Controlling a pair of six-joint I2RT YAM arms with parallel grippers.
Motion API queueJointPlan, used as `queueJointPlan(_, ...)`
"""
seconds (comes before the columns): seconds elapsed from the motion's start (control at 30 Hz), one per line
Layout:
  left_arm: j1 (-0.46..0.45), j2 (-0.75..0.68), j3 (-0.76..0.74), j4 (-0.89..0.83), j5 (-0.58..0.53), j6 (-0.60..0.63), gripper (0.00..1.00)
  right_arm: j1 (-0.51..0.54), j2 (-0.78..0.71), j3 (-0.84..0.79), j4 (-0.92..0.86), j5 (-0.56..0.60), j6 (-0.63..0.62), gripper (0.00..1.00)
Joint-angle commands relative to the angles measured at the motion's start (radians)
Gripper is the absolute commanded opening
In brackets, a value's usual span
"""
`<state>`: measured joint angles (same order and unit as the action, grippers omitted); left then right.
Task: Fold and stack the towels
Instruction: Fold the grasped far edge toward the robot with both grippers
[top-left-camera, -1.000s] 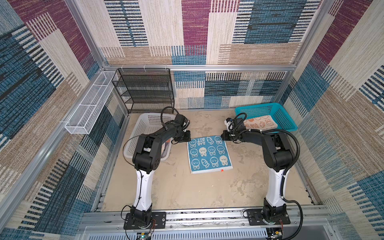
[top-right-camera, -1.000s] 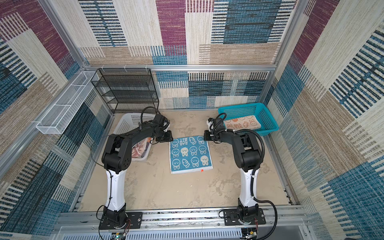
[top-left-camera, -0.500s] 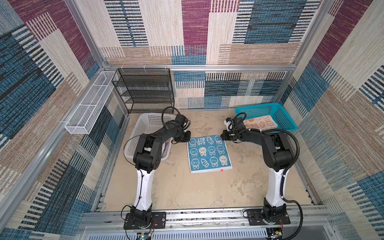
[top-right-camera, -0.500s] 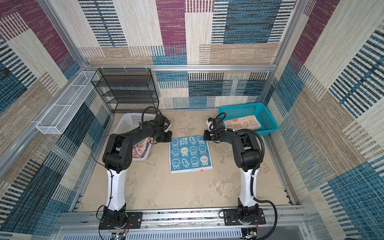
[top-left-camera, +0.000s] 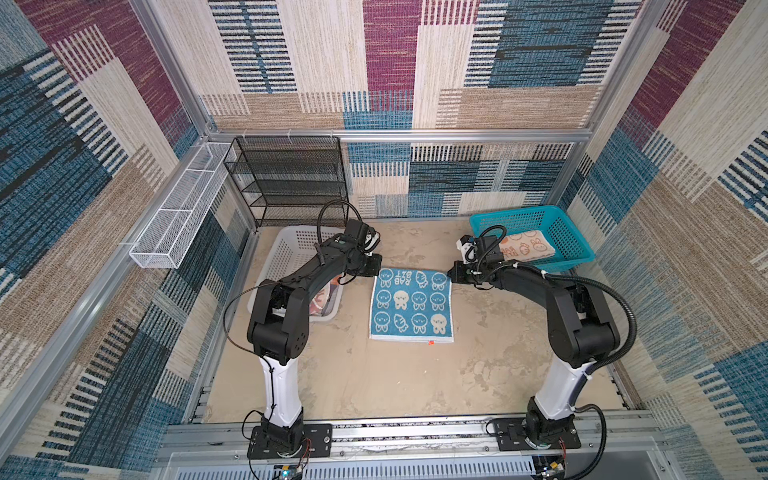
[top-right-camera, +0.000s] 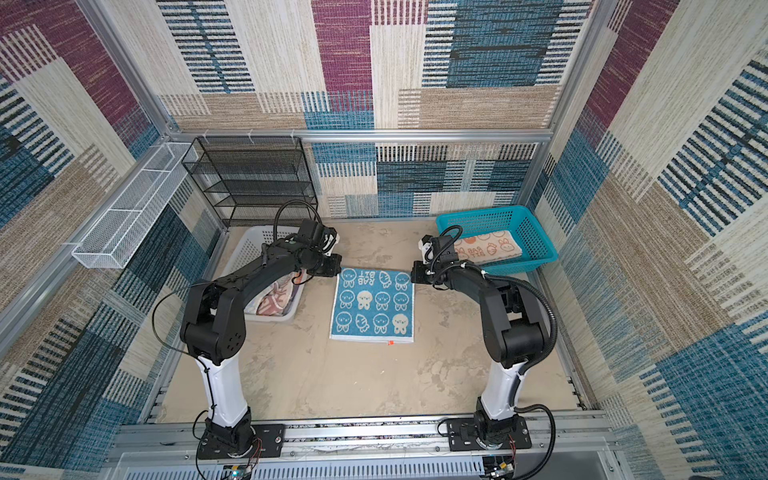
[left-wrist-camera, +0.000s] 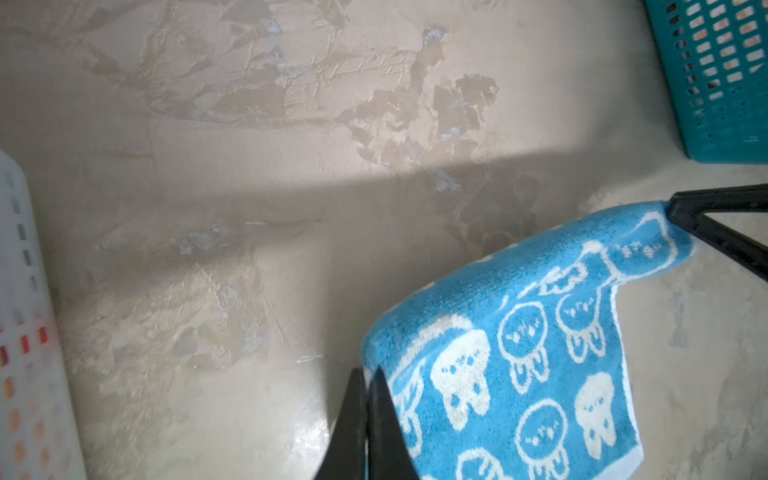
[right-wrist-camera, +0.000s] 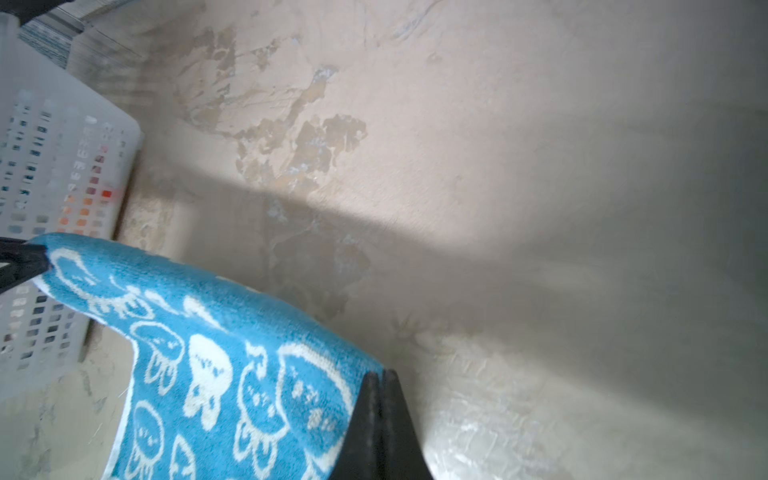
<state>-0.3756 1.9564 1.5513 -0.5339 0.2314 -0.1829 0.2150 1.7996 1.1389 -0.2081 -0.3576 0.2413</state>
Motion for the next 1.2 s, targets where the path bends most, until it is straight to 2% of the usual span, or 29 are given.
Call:
queueJointPlan(0.0,-0.009,-0.061,-0.057,0.020,-0.022,0.008,0.00,0.003,-0.073,-0.044,0.000,-0.022,0.034,0.00)
queueJointPlan(0.23,-0.033,-0.237,-0.244,0.052,-0.046,-0.047,0.00,0.026,-0.244,-0.207,-0.017,-0.050,0.051,0.00)
queueJointPlan(0.43,-0.047,-0.358,-0.435,0.095,-0.052,-0.102,0.00,0.072,-0.334,-0.372,0.010,-0.058,0.101,0.00)
queueJointPlan(0.57,-0.056,-0.398,-0.557,0.151,-0.039,-0.146,0.00,0.106,-0.347,-0.471,0.063,-0.070,0.145,0.00)
queueJointPlan(0.73,-0.063,-0.380,-0.663,0.233,0.000,-0.191,0.00,0.123,-0.278,-0.518,0.128,-0.071,0.182,0.00)
queueJointPlan(1.0,-0.070,-0.340,-0.641,0.250,0.006,-0.202,0.00,0.121,-0.230,-0.422,0.095,-0.032,0.170,0.00)
queueJointPlan(1.17,-0.071,-0.392,-0.603,0.205,0.001,-0.213,0.00,0.115,-0.276,-0.372,0.027,-0.010,0.140,0.00)
